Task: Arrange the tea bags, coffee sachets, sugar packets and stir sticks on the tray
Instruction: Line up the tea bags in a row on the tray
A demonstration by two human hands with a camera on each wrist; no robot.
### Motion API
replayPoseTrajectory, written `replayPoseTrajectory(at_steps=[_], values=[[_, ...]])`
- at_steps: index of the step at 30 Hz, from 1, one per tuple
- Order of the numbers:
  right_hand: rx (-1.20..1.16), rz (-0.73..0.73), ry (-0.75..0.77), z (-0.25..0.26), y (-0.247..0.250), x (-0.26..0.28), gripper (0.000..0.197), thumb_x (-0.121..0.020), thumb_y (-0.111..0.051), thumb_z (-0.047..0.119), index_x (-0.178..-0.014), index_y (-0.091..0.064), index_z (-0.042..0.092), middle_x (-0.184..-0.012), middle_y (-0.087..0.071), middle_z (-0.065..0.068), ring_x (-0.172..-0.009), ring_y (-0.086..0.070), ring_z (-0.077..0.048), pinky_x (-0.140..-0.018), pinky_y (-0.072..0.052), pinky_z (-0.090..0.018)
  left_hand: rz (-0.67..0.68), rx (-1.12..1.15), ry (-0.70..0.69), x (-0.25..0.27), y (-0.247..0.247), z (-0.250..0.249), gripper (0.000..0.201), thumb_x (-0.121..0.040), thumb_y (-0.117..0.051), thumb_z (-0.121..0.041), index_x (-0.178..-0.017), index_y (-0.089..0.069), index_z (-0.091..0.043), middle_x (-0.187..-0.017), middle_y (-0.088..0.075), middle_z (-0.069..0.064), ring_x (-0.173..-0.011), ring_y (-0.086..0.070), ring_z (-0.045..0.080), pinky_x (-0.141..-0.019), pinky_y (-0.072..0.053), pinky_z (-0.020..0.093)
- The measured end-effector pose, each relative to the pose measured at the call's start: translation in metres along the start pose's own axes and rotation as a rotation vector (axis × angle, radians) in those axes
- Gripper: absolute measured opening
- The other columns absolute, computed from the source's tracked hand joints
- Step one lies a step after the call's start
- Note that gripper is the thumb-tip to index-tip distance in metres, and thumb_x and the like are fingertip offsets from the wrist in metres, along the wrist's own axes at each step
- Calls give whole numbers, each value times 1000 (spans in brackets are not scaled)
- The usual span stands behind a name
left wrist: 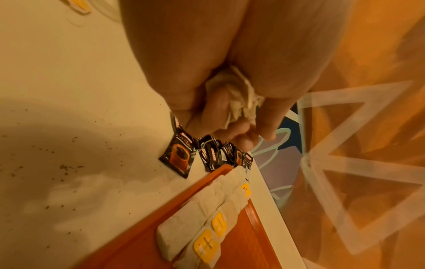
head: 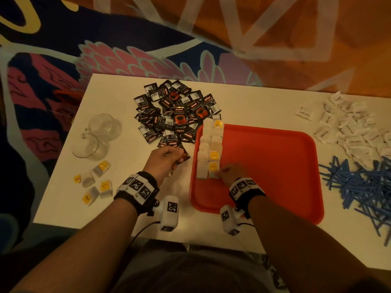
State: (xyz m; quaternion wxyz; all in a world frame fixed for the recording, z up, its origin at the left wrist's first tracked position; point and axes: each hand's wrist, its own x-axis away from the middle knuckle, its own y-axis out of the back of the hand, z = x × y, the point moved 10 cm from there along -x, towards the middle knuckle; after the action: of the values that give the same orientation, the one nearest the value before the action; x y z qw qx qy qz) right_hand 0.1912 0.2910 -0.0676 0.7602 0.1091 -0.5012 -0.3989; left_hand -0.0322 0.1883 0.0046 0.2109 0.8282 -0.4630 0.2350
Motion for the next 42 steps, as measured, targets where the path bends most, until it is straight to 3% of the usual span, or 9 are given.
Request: replayPoseTrajectory(at_steps=[7,13,19,23,28,32,37,40,42], values=[[130,-3,0,1,2,-6,22,-93,-65,29,-106,-74,14,-115,-69,-7,-107,-63,-27,-91,-52,-33,7,42,52,-6,-1,7,16,-96,-66,-27,-90,-69,-13,-81,-64,6,-54,-48,10,-47,-36,25],[36,-18,-8,1,17,-5,19,-86,-72,32,-98,-71,17,-103,-68,-1,-99,-63,-21,-84,-52,-32,89,161,114,-5,-23,0,32,-96,-61,-45,-79,-55,-18,-63,-50,-1,-48,-42,10,-45,-30,23],[-190,-26,282,61,43,17,13,-85,-72,21,-98,-68,20,-99,-66,4,-91,-61,-12,-68,-48,-19,168,306,171,-2,-52,-14,60,-97,-38,-64,-77,-59,-13,-59,-51,4,-43,-40,12,-36,-24,15],[-327,-5,514,109,63,52,16,-81,-78,29,-91,-68,23,-89,-68,7,-81,-63,-2,-68,-49,-16,201,332,168,-2,-68,-24,66,-97,-29,-66,-85,-61,-10,-59,-52,5,-43,-42,14,-34,-23,15],[-219,17,622,128,72,70,8,-83,-77,27,-85,-70,23,-82,-64,16,-72,-60,0,-59,-45,-9,221,315,163,5,-87,-41,60,-98,-31,-66,-86,-58,-13,-54,-50,3,-38,-42,13,-33,-24,15],[-380,-27,641,127,92,70,14,-89,-69,15,-78,-64,21,-80,-66,6,-74,-61,-3,-70,-47,-17,268,274,129,12,-97,-49,64,-99,-29,-65,-98,-65,-12,-63,-57,7,-40,-40,12,-34,-22,14],[-513,-57,543,118,113,64,20,-87,-64,7,-75,-58,22,-68,-63,0,-64,-56,-21,-66,-48,-40,119,32,-78,16,-81,-66,56,-102,-37,-56,-107,-69,-11,-81,-65,8,-41,-39,9,-44,-29,20],[-400,-105,585,122,125,70,22,-88,-63,10,-74,-54,25,-59,-61,5,-52,-51,-11,-58,-42,-31,93,-68,-336,27,-76,-103,28,-102,-52,-33,-110,-71,-14,-69,-62,-7,-44,-46,0,-46,-37,16],[-340,-116,629,126,129,76,19,-90,-63,13,-76,-54,23,-49,-56,11,-42,-41,-2,-50,-36,-24,90,-157,-490,34,-80,-126,14,-95,-65,-24,-106,-72,-19,-81,-66,-14,-62,-60,-6,-60,-46,12]])
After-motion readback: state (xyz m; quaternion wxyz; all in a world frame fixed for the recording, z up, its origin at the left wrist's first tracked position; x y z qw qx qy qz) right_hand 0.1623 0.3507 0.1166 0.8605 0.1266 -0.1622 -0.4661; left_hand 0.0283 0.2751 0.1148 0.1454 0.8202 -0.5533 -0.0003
